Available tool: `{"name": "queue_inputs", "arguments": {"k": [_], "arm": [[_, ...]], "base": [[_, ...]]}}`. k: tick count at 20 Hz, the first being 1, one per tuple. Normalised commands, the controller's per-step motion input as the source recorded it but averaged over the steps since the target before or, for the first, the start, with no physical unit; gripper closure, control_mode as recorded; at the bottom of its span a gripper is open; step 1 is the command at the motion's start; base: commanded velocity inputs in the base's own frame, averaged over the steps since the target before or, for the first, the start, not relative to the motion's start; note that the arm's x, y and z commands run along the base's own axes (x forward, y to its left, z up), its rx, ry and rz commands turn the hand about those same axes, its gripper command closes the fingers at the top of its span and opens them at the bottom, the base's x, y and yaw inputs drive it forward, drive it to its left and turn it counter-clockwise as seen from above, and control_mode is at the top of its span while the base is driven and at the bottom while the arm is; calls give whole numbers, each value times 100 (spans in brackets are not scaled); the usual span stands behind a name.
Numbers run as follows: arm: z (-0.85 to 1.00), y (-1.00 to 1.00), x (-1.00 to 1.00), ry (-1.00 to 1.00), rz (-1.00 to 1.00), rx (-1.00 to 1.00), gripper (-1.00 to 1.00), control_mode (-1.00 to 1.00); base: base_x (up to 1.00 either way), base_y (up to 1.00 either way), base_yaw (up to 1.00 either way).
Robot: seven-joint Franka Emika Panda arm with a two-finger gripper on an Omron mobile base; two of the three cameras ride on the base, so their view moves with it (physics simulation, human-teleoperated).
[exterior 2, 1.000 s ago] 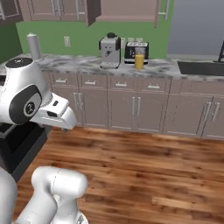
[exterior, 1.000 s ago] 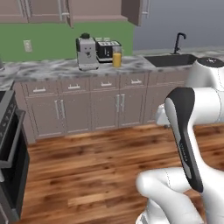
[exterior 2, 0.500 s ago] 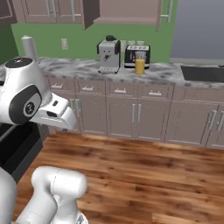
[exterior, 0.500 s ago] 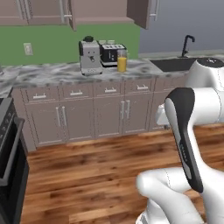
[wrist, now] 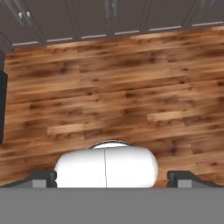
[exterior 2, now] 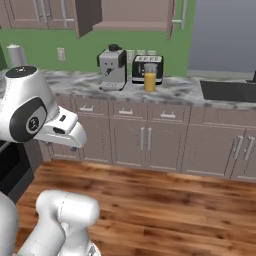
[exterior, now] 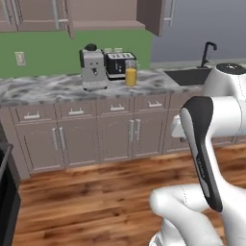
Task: There is a tray on the dining counter. Grab the cup, mug, and pitcher and place them on the tray. The pitcher may be placed next to the tray if it cannot fit the tray.
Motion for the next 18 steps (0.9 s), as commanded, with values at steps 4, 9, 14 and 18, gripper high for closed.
{"name": "queue_inputs", "arguments": {"k": [4, 9, 14, 18], "arm": [[0, 0, 0, 0, 0, 0, -100, 100], [0, 0, 0, 0, 0, 0, -100, 100], [0, 0, 0, 0, 0, 0, -100, 100], [0, 0, 0, 0, 0, 0, -100, 100]], "base": [[70, -34, 0], [72, -10, 0], [75, -3, 1], [74, -16, 0]]}}
